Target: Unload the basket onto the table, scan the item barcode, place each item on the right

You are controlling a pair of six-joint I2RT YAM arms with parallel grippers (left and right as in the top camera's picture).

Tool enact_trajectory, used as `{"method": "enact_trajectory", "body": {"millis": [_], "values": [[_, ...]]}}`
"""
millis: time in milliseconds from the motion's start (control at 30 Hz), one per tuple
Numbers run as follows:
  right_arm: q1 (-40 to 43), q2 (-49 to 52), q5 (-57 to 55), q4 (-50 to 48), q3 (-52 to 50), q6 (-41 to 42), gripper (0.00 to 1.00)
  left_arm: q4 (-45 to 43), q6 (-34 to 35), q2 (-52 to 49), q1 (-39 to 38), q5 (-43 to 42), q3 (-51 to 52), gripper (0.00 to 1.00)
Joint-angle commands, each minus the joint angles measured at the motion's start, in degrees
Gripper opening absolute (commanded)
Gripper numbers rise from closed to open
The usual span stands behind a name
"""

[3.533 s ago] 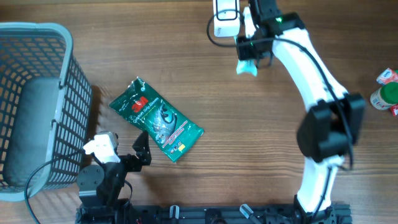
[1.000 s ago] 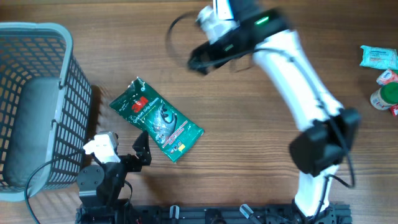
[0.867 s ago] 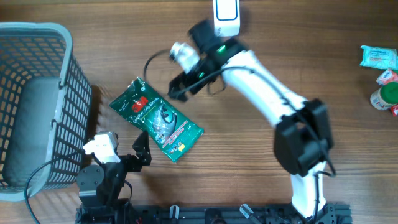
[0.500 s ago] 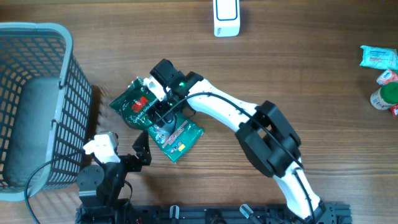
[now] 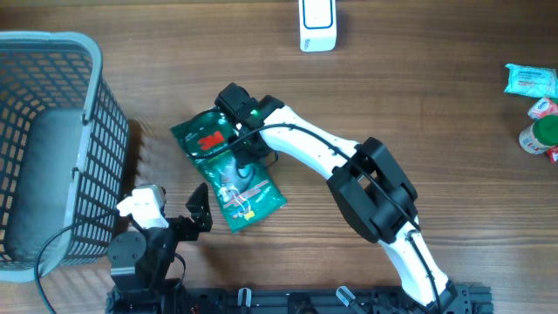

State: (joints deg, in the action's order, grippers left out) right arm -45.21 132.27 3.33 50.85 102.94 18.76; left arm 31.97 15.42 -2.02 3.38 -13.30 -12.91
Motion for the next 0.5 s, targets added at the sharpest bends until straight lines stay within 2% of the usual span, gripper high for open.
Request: {"method": "enact_trajectory", "body": {"millis": [0, 67, 167, 200, 300, 333, 367, 400, 433, 467], "values": [[5.22, 0.59, -19.98, 7.89, -0.39, 6.36, 0.04, -0.15, 0.46, 0.24, -0.28, 0.33, 0.33, 1.00], [8.70, 0.07, -24.74, 10.60, -0.39, 7.06, 0.04, -0.15, 0.46, 0.24, -0.28, 0.33, 0.33, 1.00], [14.19, -0.09, -24.41, 12.13, -0.39, 6.12, 0.04, -0.15, 0.46, 0.24, -0.28, 0.33, 0.33, 1.00], [15.89, -1.09, -22.93, 12.63, 0.24, 2.71, 0.04, -0.15, 0.46, 0.24, -0.28, 0.33, 0.33, 1.00], [16.94, -6.51, -20.81, 13.75, 2.14, 0.72, 0.04, -0.15, 0.46, 0.24, -0.28, 0.33, 0.33, 1.00], [16.94, -9.35, -19.78, 13.75, 2.25, 0.72, 0.24, -0.15, 0.46, 0.24, -0.28, 0.33, 0.33, 1.00], [16.94, -12.39, -17.79, 13.79, 2.23, 0.74, 0.67, -0.15, 0.46, 0.24, -0.28, 0.33, 0.33, 1.00], [16.79, -14.97, -14.91, 13.70, 2.23, 0.76, 0.87, -0.15, 0.46, 0.24, -0.28, 0.33, 0.33, 1.00], [16.72, -17.35, -9.60, 12.87, 2.23, 0.74, 1.00, -0.15, 0.46, 0.24, -0.28, 0.33, 0.33, 1.00], [16.59, -18.40, -4.42, 11.91, 2.23, 0.74, 1.00, -0.15, 0.46, 0.24, -0.28, 0.33, 0.33, 1.00]]}}
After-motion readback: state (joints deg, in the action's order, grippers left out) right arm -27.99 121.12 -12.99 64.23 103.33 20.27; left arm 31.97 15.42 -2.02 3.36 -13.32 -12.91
